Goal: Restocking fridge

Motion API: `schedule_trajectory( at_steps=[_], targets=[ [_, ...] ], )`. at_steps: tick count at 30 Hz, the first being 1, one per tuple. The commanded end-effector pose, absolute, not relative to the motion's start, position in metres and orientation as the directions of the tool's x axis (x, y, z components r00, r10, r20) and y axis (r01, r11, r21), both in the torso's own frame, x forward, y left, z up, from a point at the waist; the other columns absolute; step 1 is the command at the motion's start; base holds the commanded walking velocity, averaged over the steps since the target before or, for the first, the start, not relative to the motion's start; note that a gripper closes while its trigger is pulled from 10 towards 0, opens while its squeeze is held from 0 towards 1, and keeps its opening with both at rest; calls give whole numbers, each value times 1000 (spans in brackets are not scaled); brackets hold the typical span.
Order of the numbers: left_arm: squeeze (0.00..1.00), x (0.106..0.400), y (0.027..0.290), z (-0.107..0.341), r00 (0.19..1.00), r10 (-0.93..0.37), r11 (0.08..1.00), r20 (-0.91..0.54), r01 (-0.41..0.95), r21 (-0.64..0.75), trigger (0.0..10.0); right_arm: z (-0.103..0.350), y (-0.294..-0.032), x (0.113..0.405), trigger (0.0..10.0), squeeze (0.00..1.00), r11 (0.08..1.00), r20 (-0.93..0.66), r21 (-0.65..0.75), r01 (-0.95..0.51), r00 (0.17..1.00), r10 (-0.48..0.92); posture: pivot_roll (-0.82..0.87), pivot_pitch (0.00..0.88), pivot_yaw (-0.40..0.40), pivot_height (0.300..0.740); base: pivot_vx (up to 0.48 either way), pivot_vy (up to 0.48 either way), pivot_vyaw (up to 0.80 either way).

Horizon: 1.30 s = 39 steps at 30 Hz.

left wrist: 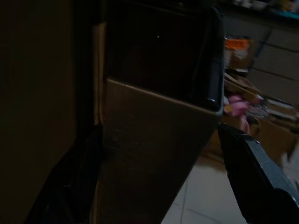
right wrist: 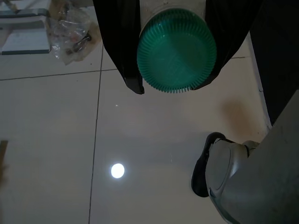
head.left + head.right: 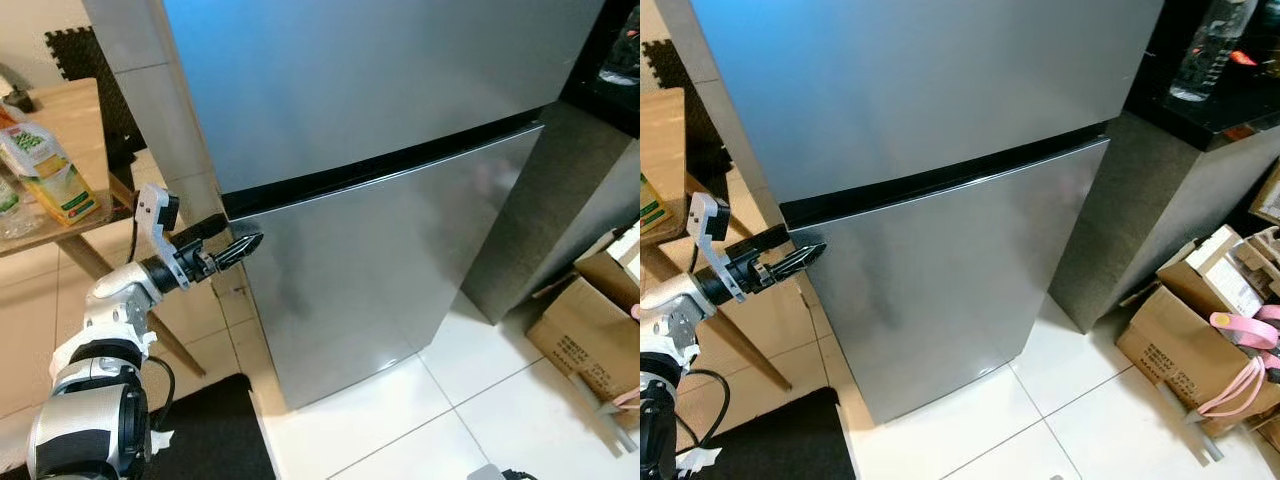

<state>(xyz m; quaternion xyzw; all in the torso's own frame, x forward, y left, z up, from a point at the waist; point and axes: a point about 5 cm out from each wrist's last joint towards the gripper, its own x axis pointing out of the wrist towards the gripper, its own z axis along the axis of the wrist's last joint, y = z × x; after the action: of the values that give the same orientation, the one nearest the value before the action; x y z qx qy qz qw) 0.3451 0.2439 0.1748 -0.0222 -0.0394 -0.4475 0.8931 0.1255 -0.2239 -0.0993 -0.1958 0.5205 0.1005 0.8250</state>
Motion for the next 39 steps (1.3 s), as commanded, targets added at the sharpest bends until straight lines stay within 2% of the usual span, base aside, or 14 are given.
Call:
schedule_trajectory(
  at_steps=[1, 2, 4, 17, 24, 25, 28, 30, 31, 32, 35, 37, 38, 39],
  targets=[
    [0, 343, 223, 178, 436, -898, 438, 56, 898, 45, 10000, -100, -223, 123, 10000, 0, 902, -903, -213, -376, 429, -34, -106, 115, -14, 740, 0, 0, 0],
    [0, 343, 223, 178, 436, -898, 438, 56, 898, 45, 10000, -100, -223, 123, 10000, 0, 902, -903, -213, -376, 429, -34, -106, 115, -14, 740, 0, 0, 0],
    [0, 339, 218, 181, 366, -930, 368, 45, 928, 63, 10000, -100, -221, 127, 10000, 0, 899, -900, -213, -383, 435, -28, -99, 104, -16, 740, 0, 0, 0],
    [0, 324, 199, 171, 245, -969, 247, 42, 968, 44, 10000, -97, -221, 135, 10000, 0, 896, -893, -223, -385, 449, -29, -92, 79, -17, 740, 0, 0, 0],
    [0, 286, 152, 141, 16, -998, 12, 58, 997, -81, 10000, -98, -220, 134, 10000, 0, 900, -894, -219, -377, 448, -30, -91, 80, -11, 740, 0, 0, 0],
    [0, 286, 152, 141, 16, -998, 12, 58, 997, -81, 10000, -98, -220, 134, 10000, 0, 900, -894, -219, -377, 448, -30, -91, 80, -11, 740, 0, 0, 0],
    [0, 259, 133, 122, -82, -994, -92, 68, 982, -166, 10000, -98, -220, 132, 10000, 0, 901, -895, -217, -374, 444, -31, -90, 84, -11, 740, 0, 0, 0],
    [0, 252, 130, 116, -97, -993, -108, 66, 975, -194, 10000, -99, -220, 131, 10000, 0, 902, -896, -217, -374, 443, -32, -89, 86, -12, 740, 0, 0, 0],
    [0, 252, 135, 97, -12, -999, -24, 50, 968, -250, 10000, -99, -221, 129, 10000, 0, 902, -898, -216, -374, 439, -34, -86, 85, -12, 740, 0, 0, 0],
    [0, 252, 135, 97, -12, -999, -24, 50, 968, -250, 10000, -99, -221, 129, 10000, 0, 902, -898, -216, -374, 439, -34, -86, 85, -12, 740, 0, 0, 0],
    [0, 252, 149, 72, 105, -994, 100, -2, 939, -329, 10000, -99, -221, 129, 10000, 0, 902, -899, -216, -373, 436, -35, -85, 86, -11, 740, 0, 0, 0],
    [0, 247, 164, 51, 206, -976, 216, -67, 897, -385, 10000, -99, -221, 128, 10000, 0, 903, -900, -216, -372, 435, -36, -86, 87, -10, 740, 0, 0, 0],
    [0, 247, 164, 51, 206, -976, 216, -67, 897, -385, 10000, -99, -221, 128, 10000, 0, 903, -900, -216, -372, 435, -36, -86, 87, -10, 740, 0, 0, 0],
    [0, 242, 171, 43, 253, -962, 273, -103, 870, -411, 10000, -99, -221, 128, 10000, 0, 903, -900, -217, -372, 435, -37, -87, 87, -9, 740, 0, 0, 0]
  ],
)
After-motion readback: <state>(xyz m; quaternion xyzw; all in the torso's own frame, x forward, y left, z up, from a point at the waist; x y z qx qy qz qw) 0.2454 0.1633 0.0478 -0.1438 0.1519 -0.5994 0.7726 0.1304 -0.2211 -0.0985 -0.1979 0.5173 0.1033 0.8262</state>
